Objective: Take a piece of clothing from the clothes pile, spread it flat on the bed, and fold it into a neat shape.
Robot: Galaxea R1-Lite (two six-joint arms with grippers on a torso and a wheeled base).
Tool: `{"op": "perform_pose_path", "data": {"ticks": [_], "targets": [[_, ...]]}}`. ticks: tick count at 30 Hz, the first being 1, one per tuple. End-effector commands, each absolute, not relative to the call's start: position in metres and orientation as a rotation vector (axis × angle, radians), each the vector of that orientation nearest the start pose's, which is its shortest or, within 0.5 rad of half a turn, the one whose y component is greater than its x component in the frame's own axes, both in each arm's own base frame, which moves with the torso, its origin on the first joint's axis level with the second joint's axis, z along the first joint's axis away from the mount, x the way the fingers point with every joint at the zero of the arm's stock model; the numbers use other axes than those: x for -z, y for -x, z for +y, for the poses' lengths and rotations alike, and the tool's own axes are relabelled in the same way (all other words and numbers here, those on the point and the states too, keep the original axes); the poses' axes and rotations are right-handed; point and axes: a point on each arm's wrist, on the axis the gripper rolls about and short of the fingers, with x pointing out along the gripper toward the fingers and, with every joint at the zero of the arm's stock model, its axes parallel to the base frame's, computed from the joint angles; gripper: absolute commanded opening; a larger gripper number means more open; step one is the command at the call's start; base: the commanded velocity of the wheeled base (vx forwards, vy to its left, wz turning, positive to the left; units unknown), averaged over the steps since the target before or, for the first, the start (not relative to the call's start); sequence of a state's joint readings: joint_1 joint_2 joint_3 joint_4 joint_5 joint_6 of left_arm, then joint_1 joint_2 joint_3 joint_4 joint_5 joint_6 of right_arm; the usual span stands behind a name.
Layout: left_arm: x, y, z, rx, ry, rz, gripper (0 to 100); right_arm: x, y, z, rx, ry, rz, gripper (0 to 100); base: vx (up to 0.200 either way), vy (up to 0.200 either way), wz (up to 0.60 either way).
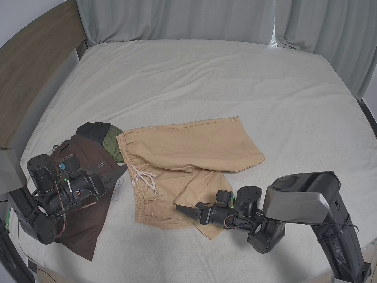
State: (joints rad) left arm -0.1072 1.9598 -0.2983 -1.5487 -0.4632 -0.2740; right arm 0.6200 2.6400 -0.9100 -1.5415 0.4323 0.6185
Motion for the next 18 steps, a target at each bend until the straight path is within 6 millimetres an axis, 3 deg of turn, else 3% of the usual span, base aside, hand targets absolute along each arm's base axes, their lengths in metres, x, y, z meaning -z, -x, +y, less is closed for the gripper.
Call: {"op": "perform_pose_path", "data": {"ticks": [1, 7, 8, 18], "targets": [[-0.0855, -0.2702, -0.0392, 0.551, 0.287, 0.189, 100, 0.0613, -0.3288, 0.252, -0.949, -0.557, 0.506, 100, 0.0, 0.0, 0.0], [-0.0862, -0.2703, -0.0393, 0.552, 0.286, 0.186, 100, 0.0662, -0.3305, 0.2539, -0.942, -0.568, 0.511, 100, 0.0, 0.0, 0.0], [-0.086, -0.2703, -0.0393, 0.552, 0.287, 0.188, 100, 0.0675, -0.3304, 0.2538, -0.94, -0.567, 0.513, 0, 0.0, 0.0, 0.0], [-0.0853, -0.2706, -0.0393, 0.551, 0.287, 0.189, 100, 0.0689, -0.3312, 0.2531, -0.921, -0.57, 0.507, 0, 0.0, 0.0, 0.0]]}}
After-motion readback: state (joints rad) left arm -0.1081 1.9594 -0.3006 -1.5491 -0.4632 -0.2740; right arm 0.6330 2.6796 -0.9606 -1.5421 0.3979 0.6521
